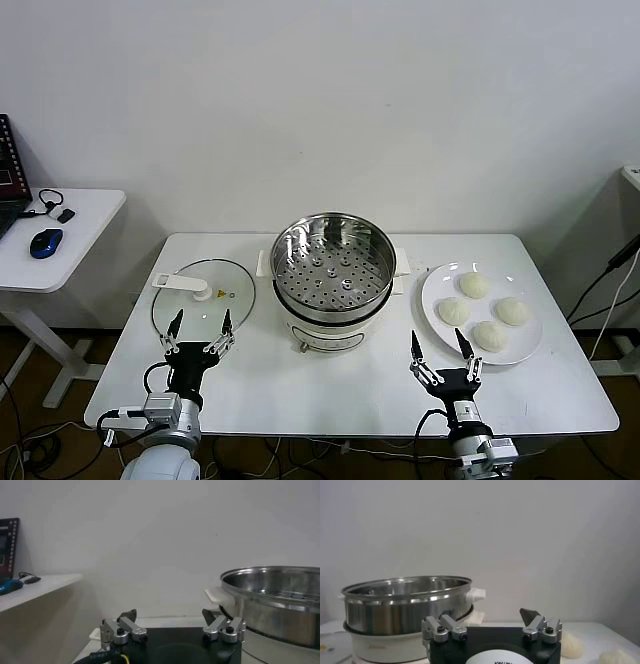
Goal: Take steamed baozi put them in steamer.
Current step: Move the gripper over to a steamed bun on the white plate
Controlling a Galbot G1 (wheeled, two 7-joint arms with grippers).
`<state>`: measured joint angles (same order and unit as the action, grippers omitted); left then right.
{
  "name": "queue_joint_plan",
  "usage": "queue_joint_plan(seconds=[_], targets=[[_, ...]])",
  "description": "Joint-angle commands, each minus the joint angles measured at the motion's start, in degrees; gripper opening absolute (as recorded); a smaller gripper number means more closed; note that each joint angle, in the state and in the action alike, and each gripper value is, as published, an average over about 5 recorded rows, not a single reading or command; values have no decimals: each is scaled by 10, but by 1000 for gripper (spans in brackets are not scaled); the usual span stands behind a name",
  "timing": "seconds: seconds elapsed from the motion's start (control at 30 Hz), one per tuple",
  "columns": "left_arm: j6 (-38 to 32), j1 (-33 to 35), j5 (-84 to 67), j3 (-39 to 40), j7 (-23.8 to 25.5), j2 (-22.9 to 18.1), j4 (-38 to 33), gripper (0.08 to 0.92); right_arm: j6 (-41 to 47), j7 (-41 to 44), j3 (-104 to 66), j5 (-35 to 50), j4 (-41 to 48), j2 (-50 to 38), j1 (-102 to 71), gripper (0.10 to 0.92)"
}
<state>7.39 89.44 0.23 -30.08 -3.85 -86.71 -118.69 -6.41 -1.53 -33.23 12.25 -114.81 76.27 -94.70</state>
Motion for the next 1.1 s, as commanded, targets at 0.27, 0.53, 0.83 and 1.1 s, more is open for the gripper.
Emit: queue_joint_plan(seconds=[0.27, 0.53, 0.83, 1.1], targets=[[-2, -3, -1, 0, 0, 1, 4, 823, 96, 8, -79, 93, 26, -108, 87, 823], [-15, 3, 1, -1, 0, 2, 11, 823, 177, 29, -64, 95, 100, -209, 194, 823], [-41, 9, 21, 5, 6, 2, 18, 823, 263, 138, 2, -7, 140, -348, 308, 823], [-46, 14, 18, 5, 8, 5, 16, 823, 272, 277, 185, -55, 203, -477, 483, 823]])
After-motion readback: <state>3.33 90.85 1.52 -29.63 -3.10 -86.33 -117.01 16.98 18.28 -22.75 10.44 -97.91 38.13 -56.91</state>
